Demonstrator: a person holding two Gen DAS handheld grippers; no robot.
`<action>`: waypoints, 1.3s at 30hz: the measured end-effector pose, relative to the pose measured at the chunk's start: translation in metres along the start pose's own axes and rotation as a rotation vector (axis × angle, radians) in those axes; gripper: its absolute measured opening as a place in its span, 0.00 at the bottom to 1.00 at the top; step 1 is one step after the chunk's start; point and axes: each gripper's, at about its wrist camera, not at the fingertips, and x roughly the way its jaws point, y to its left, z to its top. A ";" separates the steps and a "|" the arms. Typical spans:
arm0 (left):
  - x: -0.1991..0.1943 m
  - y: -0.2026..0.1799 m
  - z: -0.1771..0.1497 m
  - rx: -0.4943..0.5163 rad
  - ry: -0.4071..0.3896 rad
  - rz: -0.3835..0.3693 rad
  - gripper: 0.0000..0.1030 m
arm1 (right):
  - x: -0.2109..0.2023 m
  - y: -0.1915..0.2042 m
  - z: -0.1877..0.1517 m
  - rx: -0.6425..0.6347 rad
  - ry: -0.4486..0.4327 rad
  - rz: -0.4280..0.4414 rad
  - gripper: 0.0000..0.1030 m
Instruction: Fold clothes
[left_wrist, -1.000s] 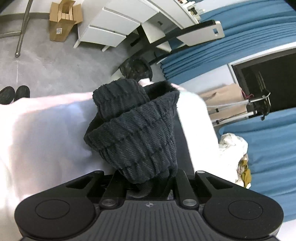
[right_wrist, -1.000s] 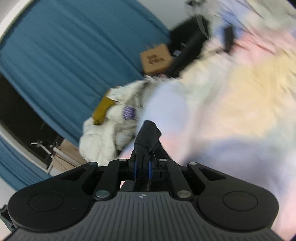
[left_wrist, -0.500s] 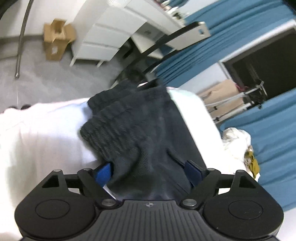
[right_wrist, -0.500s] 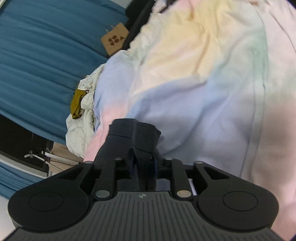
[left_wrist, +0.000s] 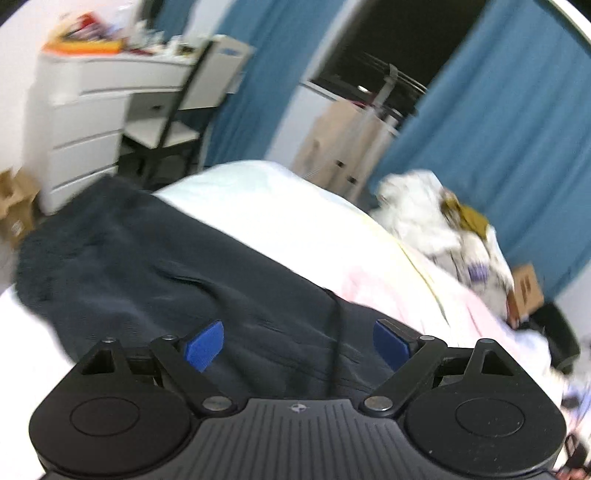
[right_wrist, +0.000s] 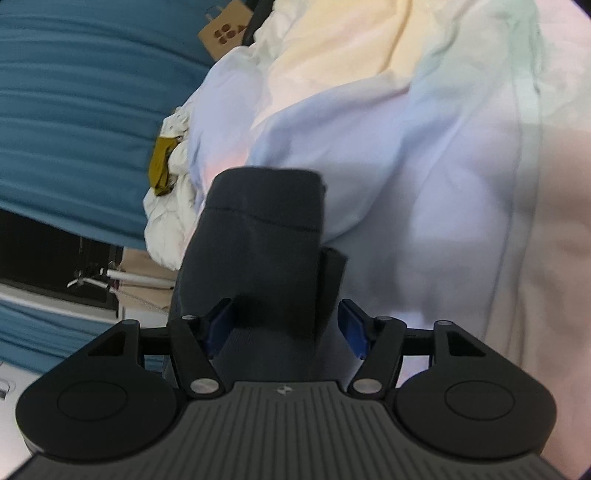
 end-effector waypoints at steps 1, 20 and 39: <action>0.007 -0.017 -0.007 0.030 0.009 -0.011 0.87 | 0.001 0.001 -0.001 -0.007 -0.001 0.002 0.63; 0.132 -0.158 -0.126 0.413 0.075 -0.033 0.87 | 0.008 0.014 0.002 -0.121 -0.068 -0.043 0.60; 0.152 -0.160 -0.152 0.497 0.072 -0.035 0.97 | 0.005 0.039 -0.002 -0.249 -0.142 -0.056 0.26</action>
